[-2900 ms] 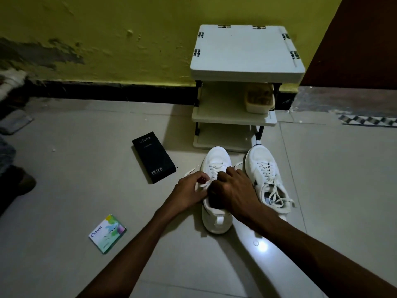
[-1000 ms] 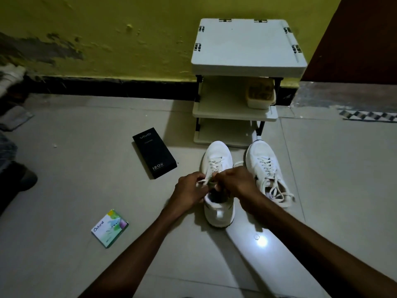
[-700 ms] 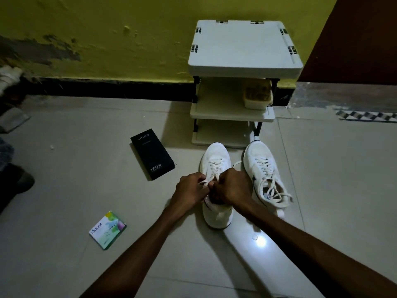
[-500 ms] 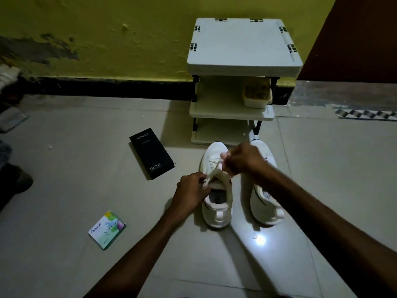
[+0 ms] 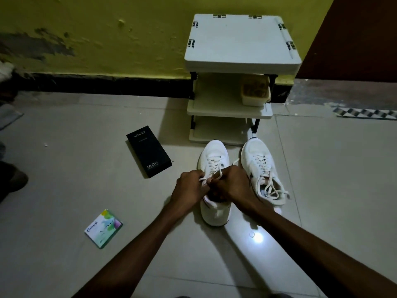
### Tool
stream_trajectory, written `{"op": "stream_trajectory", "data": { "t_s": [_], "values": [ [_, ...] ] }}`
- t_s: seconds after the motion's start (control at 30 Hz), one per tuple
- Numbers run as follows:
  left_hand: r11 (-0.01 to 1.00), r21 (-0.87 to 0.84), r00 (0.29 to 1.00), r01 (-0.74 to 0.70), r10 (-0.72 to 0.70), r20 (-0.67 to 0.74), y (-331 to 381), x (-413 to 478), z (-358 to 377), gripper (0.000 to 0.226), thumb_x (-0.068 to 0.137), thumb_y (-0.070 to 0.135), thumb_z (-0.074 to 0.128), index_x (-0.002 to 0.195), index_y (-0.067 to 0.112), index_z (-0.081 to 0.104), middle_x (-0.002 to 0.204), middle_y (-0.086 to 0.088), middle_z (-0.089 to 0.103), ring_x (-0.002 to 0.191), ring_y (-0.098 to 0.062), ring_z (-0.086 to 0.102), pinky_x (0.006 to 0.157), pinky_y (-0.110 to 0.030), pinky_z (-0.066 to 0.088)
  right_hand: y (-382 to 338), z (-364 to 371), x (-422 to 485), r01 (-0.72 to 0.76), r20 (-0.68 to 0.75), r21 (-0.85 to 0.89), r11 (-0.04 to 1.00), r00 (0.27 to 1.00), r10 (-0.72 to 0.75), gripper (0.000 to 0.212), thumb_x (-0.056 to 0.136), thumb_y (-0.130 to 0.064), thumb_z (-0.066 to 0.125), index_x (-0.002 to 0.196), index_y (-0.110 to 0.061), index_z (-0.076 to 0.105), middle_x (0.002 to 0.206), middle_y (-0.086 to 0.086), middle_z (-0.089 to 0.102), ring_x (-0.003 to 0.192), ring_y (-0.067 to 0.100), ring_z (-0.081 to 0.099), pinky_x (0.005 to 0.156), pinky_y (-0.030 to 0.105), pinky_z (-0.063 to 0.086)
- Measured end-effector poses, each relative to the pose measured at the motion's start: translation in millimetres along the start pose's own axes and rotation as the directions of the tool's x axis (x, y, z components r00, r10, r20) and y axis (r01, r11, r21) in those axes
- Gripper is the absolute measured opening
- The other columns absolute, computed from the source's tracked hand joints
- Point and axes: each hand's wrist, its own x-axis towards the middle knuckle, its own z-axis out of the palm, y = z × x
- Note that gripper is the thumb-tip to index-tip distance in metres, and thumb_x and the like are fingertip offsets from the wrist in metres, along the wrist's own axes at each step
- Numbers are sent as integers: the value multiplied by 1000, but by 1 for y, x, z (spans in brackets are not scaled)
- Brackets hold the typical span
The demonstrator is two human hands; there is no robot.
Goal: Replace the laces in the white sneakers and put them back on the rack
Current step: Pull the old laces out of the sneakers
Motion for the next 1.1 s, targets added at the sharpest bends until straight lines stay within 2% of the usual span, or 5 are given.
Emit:
{"op": "stream_trajectory", "data": {
  "t_s": [0.53,0.67,0.8,0.9,1.1],
  "values": [
    [999,39,999,23,-24,31,2,-1,-5,28,86,21,62,113,17,69,112,-10,69,106,-31,62,87,-33,48,-7,-6,9,241,169,-291,926,966,-198,43,83,-34,66,51,-13,45,50,2,46,49,15,45,45,26,28],
    [999,50,999,19,-21,31,2,0,-4,33,86,22,67,118,15,68,115,-10,69,106,-29,62,86,-30,47,-26,-45,14,-52,304,239,970,952,-24,28,88,-21,62,62,-12,60,54,2,52,51,11,45,50,22,36],
    [999,48,999,23,-25,42,2,0,-4,39,86,23,68,124,14,65,119,-10,68,110,-28,62,93,-33,48,-35,-86,19,-255,376,720,645,925,-53,16,94,-12,48,81,-10,59,54,-5,43,48,5,30,47,17,24],
    [999,42,999,29,-31,33,2,-1,-3,35,85,24,68,119,17,68,114,-8,70,104,-27,64,89,-31,50,-23,-80,21,-340,400,798,498,916,-15,17,93,-11,45,79,-10,56,54,-5,36,45,5,24,41,16,20],
    [994,-52,992,97,-101,-75,1,-7,3,34,81,27,73,111,14,62,108,-4,70,100,-24,65,86,-34,52,-11,-48,15,-236,217,698,676,969,114,14,90,-14,55,89,-7,67,87,10,62,76,18,58,72,32,52]
  ]
}}
